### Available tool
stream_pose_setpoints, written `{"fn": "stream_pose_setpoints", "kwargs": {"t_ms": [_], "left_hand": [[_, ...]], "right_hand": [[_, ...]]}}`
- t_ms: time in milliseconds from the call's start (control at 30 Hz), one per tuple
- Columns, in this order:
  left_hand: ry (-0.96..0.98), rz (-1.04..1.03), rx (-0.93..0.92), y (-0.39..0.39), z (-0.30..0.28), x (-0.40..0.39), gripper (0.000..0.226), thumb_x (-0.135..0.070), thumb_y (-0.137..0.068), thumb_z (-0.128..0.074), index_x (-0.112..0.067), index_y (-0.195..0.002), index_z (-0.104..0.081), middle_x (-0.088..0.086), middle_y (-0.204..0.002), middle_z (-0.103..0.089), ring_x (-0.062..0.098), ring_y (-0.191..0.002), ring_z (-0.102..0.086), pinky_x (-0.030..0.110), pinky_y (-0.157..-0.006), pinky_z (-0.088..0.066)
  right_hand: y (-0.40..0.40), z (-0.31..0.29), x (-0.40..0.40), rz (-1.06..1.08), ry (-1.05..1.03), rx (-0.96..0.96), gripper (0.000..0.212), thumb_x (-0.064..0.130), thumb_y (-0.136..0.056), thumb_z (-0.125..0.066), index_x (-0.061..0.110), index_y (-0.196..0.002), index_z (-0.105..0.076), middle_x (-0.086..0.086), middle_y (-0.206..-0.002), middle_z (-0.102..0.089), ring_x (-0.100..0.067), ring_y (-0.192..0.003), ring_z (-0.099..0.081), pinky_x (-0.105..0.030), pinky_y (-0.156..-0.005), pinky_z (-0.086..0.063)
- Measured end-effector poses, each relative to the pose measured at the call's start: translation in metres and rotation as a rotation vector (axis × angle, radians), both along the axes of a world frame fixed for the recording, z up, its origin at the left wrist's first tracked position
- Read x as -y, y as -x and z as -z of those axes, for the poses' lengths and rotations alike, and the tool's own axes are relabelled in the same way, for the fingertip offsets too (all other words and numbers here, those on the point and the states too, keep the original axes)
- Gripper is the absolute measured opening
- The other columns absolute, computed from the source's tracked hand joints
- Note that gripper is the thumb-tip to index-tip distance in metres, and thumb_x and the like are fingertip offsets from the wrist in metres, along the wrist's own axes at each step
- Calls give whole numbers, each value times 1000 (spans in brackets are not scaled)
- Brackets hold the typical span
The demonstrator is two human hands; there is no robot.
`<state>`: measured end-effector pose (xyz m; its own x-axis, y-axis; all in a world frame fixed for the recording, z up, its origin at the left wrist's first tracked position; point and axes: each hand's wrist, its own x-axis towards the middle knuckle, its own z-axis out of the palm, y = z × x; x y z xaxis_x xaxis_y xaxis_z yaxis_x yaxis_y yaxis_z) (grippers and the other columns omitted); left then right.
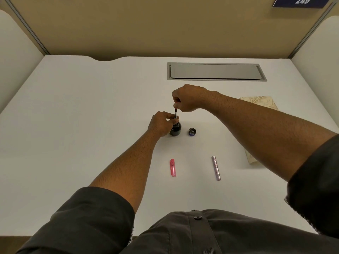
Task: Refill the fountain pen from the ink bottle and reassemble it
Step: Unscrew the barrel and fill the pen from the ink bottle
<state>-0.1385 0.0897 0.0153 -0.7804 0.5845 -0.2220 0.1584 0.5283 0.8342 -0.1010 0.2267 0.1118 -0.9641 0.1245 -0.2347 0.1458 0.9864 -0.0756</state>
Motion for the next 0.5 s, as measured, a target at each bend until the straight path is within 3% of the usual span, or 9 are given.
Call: {"fn": "stream_pose_setpoints", "kwargs": {"t_ms": [233, 367, 500], "left_hand": [[1, -9, 17, -1, -2, 1, 21, -26, -87, -68, -19, -106, -73, 3, -119, -67, 16, -108, -57, 26, -82, -40], [10, -8, 15, -2, -3, 0, 23, -26, -87, -68, -18, -107, -73, 4, -120, -66, 19, -110, -57, 28, -85, -42], [16, -12, 21, -2, -4, 0, 24, -26, -87, -68, -17, -109, -72, 5, -122, -64, 21, -111, -57, 31, -89, -45]], "right_hand": [[2, 3, 3, 19, 1, 24, 24, 35, -98, -46, 17, -85, -54, 1, -86, -53, -18, -81, -52, -33, -64, -40], [4, 6, 4, 50, 5, 32, 40, 47, -99, -40, 14, -96, -63, 4, -76, -51, -18, -81, -54, -37, -71, -47], [5, 5, 2, 26, -2, 8, 34, 49, -94, -48, 16, -97, -56, 1, -86, -56, -19, -84, -56, -36, -71, -49]]}}
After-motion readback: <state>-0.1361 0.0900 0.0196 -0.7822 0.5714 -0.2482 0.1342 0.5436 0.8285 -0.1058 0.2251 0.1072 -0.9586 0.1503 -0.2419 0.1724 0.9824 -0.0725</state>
